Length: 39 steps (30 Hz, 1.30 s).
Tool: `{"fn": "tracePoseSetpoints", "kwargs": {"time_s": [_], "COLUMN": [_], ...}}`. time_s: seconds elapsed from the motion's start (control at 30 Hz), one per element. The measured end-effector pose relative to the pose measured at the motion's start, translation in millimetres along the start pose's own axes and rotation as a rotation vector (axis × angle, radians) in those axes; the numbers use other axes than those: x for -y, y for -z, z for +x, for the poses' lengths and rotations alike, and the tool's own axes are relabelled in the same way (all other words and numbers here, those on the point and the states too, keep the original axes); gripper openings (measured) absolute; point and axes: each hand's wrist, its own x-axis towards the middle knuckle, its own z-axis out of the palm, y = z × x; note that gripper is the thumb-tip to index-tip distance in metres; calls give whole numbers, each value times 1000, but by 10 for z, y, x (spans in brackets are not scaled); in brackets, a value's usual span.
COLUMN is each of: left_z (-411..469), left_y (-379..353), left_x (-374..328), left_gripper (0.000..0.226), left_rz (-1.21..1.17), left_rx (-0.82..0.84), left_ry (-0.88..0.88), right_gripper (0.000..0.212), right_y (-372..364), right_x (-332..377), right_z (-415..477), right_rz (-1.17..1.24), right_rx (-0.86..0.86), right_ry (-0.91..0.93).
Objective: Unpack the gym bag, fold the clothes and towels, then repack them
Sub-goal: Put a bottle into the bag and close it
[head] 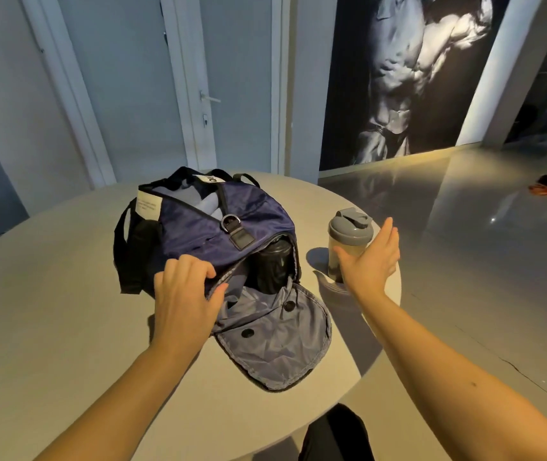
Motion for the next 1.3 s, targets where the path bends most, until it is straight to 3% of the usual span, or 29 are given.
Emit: {"fn": "tracePoseSetpoints", "kwargs": {"time_s": [0.07, 0.27, 0.43, 0.57, 0.73, 0.93, 1.13, 1.3], "left_z": [-25, -62, -124, -126, -1, 152, 135, 35], "left_y": [7, 21, -56, -125, -56, 219, 303, 259], "left_x": [22, 72, 112, 101, 6, -75, -140, -159], "left_gripper": [41, 45, 24, 32, 17, 11, 16, 20], "left_rz": [-57, -104, 42, 136, 98, -154, -193, -207], "left_rx": [27, 18, 46, 131, 129, 49, 23, -51], "left_ry": [51, 129, 122, 143, 205, 358, 345, 233], "right_gripper": [119, 79, 92, 92, 94, 89, 96, 99], "right_y": [-50, 1, 258, 408, 304, 45, -179, -318], "right_x": [-60, 43, 355, 587, 711, 708, 775, 795], "right_z": [66, -65, -446, -884, -1311, -1566, -1656, -1663], "right_rz": [26, 297, 465, 569, 574, 519, 433, 218], "right_rx": [32, 92, 105, 202, 380, 461, 539, 439], "right_ry": [-37, 70, 185, 206, 235, 201, 229, 353]}}
